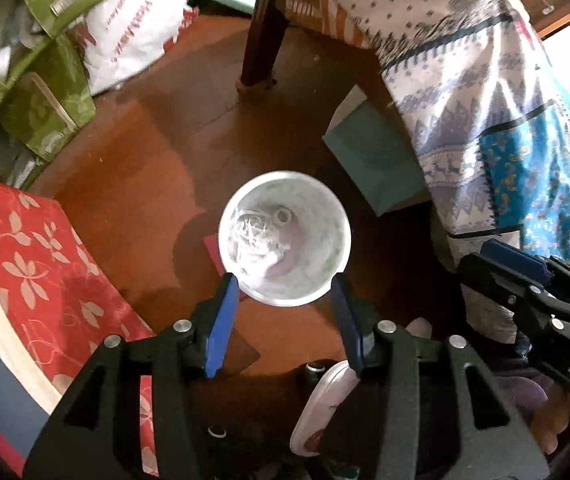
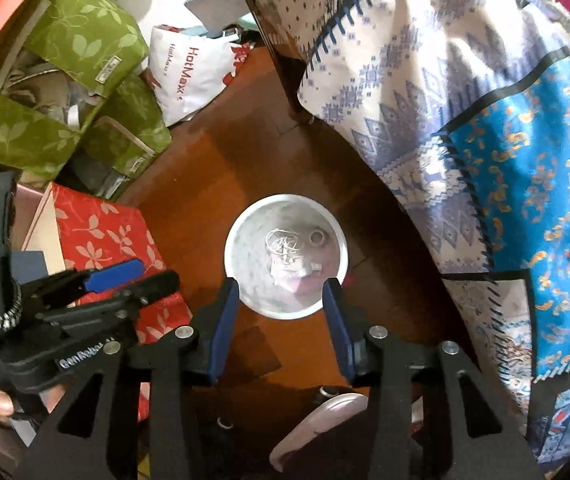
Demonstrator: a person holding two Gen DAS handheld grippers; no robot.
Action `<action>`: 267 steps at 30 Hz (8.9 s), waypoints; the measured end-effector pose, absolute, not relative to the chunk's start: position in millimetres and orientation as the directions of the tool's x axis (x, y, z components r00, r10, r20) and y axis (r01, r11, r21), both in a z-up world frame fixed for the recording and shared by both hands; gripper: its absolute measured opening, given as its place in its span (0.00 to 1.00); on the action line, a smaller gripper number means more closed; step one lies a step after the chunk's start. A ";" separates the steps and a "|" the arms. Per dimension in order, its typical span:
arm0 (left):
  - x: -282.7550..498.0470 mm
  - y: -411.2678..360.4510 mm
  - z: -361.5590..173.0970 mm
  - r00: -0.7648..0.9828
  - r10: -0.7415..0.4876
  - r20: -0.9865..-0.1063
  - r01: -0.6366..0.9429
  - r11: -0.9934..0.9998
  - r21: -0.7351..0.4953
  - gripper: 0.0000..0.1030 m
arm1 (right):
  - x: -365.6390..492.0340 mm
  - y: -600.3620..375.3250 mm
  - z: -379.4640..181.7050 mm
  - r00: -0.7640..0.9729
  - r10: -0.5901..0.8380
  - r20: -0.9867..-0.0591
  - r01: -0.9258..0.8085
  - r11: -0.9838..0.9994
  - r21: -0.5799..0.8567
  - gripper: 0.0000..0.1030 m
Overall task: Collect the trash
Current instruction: 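Open both tools to drop the white cables into the bin, then bring both open tools back over the items on the bed, then close the right tool on the black Sharpie while the left tool grasps the purple tube, then lift the Sharpie and purple tube and carry both over the bin, then open both tools to drop the Sharpie and tube into the bin, then bring both open tools back over the bed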
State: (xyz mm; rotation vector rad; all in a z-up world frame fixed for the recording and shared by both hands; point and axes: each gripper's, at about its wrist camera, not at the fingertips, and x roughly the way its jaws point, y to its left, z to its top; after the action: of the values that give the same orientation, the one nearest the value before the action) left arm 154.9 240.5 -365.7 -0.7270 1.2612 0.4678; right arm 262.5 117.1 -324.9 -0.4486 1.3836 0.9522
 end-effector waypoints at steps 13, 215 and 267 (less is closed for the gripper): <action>122.6 209.2 -249.9 0.440 0.113 -0.891 -0.639 0.736 -0.222 0.46 | 238.3 73.6 -228.1 0.110 0.445 -0.889 -0.815 0.552 0.175 0.39; 144.8 124.3 -104.7 0.722 0.174 -0.670 -0.343 0.931 -0.128 0.24 | 217.8 -14.7 -89.4 0.340 0.643 -0.686 -0.776 0.604 0.180 0.11; 167.1 213.3 -297.9 0.347 0.017 -0.938 -0.571 0.797 -0.196 0.34 | 258.8 105.1 -265.8 -0.017 0.370 -0.929 -0.823 0.522 0.222 0.34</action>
State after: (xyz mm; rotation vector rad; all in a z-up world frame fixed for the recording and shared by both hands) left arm 167.1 213.3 -297.9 -0.5541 1.1655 0.4075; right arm 258.8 105.1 -265.8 -0.4584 1.2560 1.0011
